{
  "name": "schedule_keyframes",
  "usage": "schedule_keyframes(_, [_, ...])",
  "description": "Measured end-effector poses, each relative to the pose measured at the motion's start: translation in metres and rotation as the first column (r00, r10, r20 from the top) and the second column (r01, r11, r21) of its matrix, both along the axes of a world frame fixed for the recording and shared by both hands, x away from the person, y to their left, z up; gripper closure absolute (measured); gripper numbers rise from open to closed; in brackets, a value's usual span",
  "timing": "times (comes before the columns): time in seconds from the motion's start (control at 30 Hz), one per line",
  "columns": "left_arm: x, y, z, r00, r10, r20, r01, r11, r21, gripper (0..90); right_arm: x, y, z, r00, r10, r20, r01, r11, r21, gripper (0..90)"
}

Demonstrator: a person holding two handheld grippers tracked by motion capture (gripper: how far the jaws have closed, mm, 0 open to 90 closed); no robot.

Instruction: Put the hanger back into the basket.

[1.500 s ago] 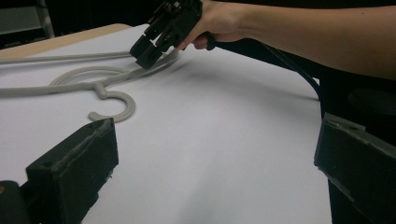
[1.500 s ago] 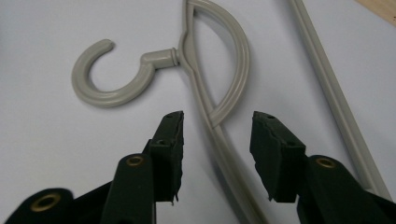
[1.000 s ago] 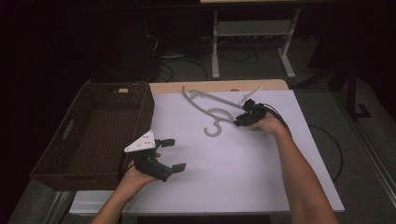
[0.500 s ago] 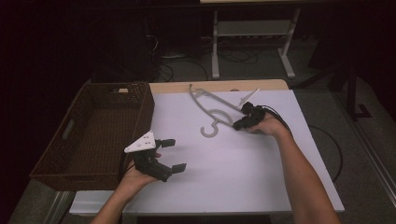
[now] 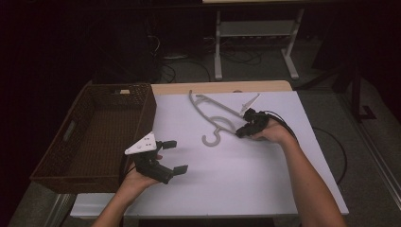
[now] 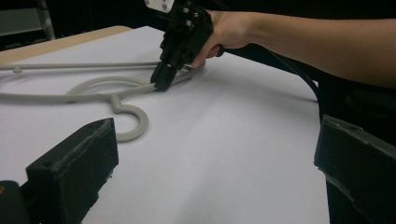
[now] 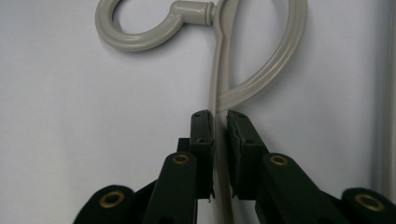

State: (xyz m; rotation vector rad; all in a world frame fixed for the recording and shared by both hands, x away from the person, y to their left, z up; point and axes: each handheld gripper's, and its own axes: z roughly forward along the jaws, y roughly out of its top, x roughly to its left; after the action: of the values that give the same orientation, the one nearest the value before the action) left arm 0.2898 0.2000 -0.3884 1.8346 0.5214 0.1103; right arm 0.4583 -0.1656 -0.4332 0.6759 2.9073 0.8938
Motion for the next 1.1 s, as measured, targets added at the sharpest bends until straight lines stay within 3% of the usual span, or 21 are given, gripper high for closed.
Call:
schedule_keyframes(0.37, [-0.001, -0.002, -0.002, 1.0, -0.004, -0.005, 0.004, 0.9999, 0.012, 0.0, -0.049, 0.01, 0.0, 0.9943, 0.106, 0.011, -0.106, 0.994, 0.0, 80.8])
schedule_keyframes(0.47, [-0.001, -0.001, -0.002, 1.0, -0.003, -0.004, 0.003, 1.0, 0.006, 0.0, -0.065, 0.015, 0.0, 0.9895, 0.144, 0.01, -0.144, 0.99, -0.002, 80.8])
schedule_keyframes(0.53, [-0.001, -0.001, -0.002, 1.0, -0.003, -0.004, 0.003, 0.9999, 0.01, 0.0, -0.081, 0.021, 0.001, 0.9807, 0.195, 0.013, -0.195, 0.981, -0.008, 80.7])
schedule_keyframes(0.7, [-0.001, -0.002, -0.002, 1.0, -0.002, -0.004, 0.002, 1.0, 0.003, 0.0, -0.096, 0.024, 0.003, 0.9731, 0.23, 0.014, -0.23, 0.973, -0.014, 80.7])
schedule_keyframes(0.77, [-0.001, -0.002, -0.002, 1.0, -0.002, -0.005, 0.002, 1.0, 0.005, 0.0, -0.107, 0.027, 0.004, 0.9646, 0.263, 0.013, -0.263, 0.965, -0.02, 80.7])
schedule_keyframes(1.0, [-0.001, -0.002, -0.002, 1.0, -0.004, -0.003, 0.004, 1.0, 0.004, 0.0, -0.111, 0.028, 0.001, 0.9611, 0.276, 0.018, -0.275, 0.961, -0.031, 79.6])
schedule_keyframes(1.1, [-0.001, -0.002, -0.002, 1.0, -0.003, -0.005, 0.003, 1.0, 0.003, 0.0, -0.11, 0.025, 0.005, 0.9676, 0.251, 0.027, -0.251, 0.968, -0.016, 68.6])
